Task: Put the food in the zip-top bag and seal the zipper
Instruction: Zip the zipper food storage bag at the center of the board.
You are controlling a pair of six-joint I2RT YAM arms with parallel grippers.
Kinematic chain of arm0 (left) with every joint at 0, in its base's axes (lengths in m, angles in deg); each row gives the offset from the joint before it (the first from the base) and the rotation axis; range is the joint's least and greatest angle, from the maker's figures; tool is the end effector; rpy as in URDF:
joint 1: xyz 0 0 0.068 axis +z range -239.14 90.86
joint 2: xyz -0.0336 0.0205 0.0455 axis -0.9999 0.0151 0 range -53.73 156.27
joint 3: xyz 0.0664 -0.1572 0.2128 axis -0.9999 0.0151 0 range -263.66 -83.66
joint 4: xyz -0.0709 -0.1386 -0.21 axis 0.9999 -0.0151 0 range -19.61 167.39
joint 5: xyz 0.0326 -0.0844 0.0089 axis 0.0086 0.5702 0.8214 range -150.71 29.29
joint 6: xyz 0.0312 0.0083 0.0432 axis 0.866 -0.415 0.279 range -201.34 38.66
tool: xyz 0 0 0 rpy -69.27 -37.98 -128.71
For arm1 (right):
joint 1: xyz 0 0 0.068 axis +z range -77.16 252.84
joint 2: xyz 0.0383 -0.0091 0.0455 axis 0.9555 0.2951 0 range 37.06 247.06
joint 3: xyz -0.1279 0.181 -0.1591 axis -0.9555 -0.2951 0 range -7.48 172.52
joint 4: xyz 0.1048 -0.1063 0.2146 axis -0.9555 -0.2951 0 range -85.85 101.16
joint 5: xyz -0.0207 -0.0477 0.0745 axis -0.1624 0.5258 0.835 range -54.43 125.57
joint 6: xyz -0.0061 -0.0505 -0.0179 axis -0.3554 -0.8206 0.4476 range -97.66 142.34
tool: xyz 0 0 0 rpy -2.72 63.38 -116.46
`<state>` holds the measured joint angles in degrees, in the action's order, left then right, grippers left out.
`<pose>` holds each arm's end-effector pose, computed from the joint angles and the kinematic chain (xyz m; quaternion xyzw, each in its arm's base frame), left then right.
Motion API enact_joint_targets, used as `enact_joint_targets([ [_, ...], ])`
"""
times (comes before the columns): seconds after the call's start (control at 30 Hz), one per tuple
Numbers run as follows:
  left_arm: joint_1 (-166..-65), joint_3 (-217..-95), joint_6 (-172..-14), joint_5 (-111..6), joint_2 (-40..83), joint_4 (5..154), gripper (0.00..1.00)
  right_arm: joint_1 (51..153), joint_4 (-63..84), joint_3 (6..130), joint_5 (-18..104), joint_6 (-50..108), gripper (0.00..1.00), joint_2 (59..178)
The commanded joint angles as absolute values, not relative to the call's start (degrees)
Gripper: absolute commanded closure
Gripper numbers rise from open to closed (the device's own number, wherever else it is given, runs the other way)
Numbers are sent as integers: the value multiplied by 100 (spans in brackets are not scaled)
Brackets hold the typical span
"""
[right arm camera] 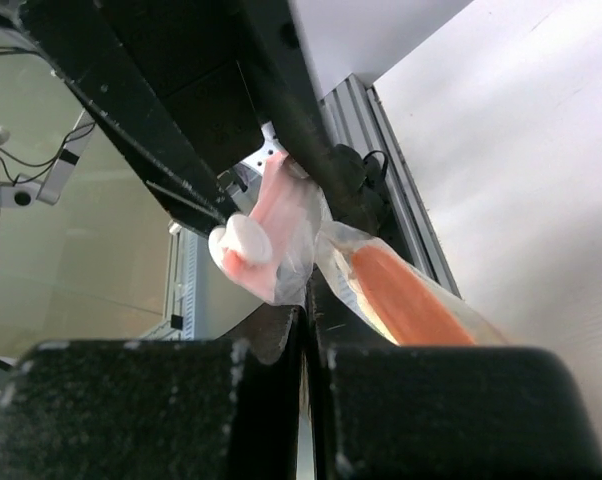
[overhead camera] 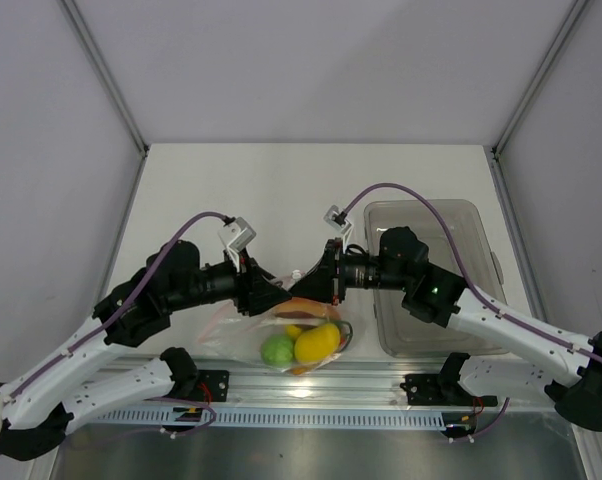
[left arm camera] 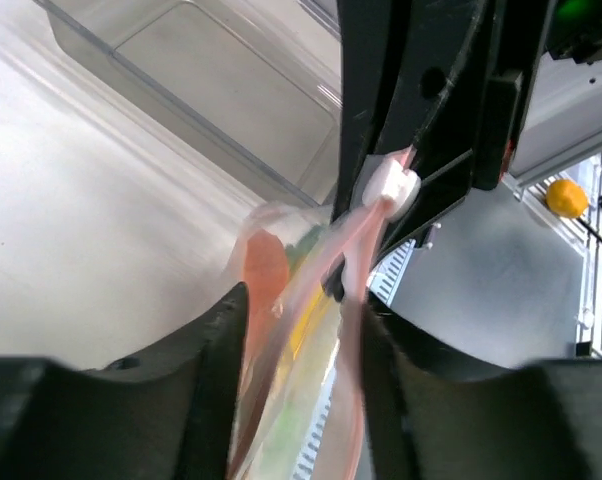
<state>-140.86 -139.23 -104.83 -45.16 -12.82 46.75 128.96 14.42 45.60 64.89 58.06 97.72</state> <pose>0.0833 -0.1208 0.3766 0.2720 0.7473 -0.4496 0.4066 0.1227 0.2140 0.3629 -0.2950 0.6677 0.6017 0.3243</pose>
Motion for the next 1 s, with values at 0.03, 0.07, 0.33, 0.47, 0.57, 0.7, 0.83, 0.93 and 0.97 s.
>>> enact_joint_targets([
  [0.03, -14108, -13991, -10393, -4858, -1356, 4417, 63, 12882, 1547, 4947, 6466, 5864, 100, 9551],
  [0.07, -14108, -14000, -10393, -4867, -1365, 4364, 72, 12874, 1511, 4947, 6483, 5829, 100, 9533],
  [0.33, -14108, -14211, -10393, -4753, -1294, 4232, 99, 12839, 915, 5026, 7054, 5047, 98, 9524],
  [0.47, -14099, -14158, -10402, -4437, -1338, 4354, 99, 12804, 694, 5026, 7160, 4398, 79, 9419],
  [0.57, -14099, -14123, -10402, -4218, -1373, 4451, 99, 12707, 623, 5044, 7336, 4159, 73, 9419],
  [0.7, -14099, -14123, -10402, -4076, -1339, 4478, 99, 12619, 448, 5149, 7406, 3887, 72, 9427],
  [0.83, -14099, -14105, -10410, -3918, -1321, 4557, 99, 12557, 324, 5272, 7503, 3719, 73, 9524],
  [0.93, -14099, -14105, -10410, -3821, -1286, 4592, 99, 12540, 333, 5351, 7538, 3666, 82, 9612],
  [0.97, -14099, -14088, -10393, -3795, -1277, 4601, 99, 12531, 316, 5369, 7573, 3631, 100, 9656],
])
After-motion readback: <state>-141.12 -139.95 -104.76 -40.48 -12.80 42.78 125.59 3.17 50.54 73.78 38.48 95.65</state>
